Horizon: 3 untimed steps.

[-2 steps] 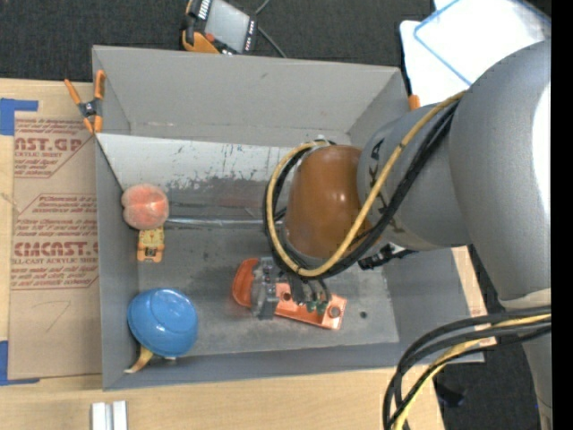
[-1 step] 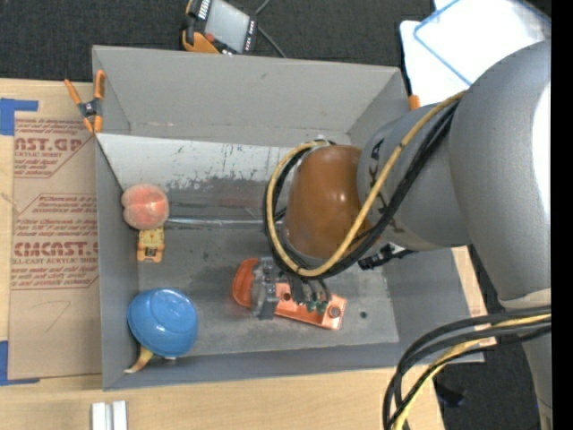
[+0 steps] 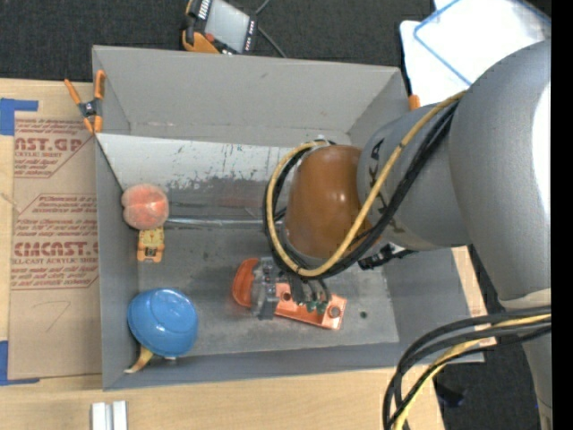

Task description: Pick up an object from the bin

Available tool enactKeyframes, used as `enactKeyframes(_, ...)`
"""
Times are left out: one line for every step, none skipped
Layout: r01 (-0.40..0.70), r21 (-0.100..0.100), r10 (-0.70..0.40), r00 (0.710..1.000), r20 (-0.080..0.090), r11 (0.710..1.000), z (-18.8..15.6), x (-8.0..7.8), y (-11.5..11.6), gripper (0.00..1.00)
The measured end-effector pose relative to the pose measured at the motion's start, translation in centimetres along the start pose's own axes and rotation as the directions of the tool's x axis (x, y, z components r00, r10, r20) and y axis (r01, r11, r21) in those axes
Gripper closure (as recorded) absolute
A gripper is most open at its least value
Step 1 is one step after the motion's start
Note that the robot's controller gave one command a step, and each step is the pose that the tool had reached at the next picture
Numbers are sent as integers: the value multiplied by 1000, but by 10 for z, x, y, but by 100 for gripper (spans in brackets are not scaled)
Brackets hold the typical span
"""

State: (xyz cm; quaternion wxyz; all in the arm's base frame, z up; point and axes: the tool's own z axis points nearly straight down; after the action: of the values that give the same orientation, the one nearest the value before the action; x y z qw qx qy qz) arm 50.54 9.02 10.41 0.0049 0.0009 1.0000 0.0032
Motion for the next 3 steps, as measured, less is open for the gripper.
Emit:
enactKeyframes(0,0,0,1000,0,1000,0,0,0,100)
enactKeyframes(0,0,0,1000,0,1000,0,0,0,100)
enactKeyframes(0,0,0,1000,0,1000,0,0,0,100)
